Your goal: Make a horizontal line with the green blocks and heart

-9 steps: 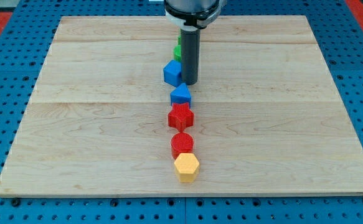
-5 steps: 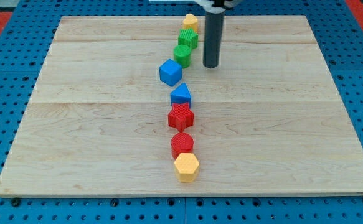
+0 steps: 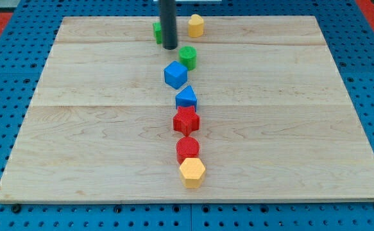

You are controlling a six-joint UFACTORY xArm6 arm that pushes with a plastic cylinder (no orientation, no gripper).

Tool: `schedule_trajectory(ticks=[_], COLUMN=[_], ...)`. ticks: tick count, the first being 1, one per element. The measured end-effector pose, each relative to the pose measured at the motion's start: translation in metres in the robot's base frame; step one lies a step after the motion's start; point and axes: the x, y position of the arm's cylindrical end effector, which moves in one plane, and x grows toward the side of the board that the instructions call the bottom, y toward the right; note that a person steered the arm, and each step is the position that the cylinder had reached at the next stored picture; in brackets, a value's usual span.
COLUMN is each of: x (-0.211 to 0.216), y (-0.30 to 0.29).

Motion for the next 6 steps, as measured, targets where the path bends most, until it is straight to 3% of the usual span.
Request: schedule_trajectory(ticks=[1,3,4,6], x=[-0.025,-0.04,-0.007,0.023], y=[0.023,-0.093,-0.059,-0.052])
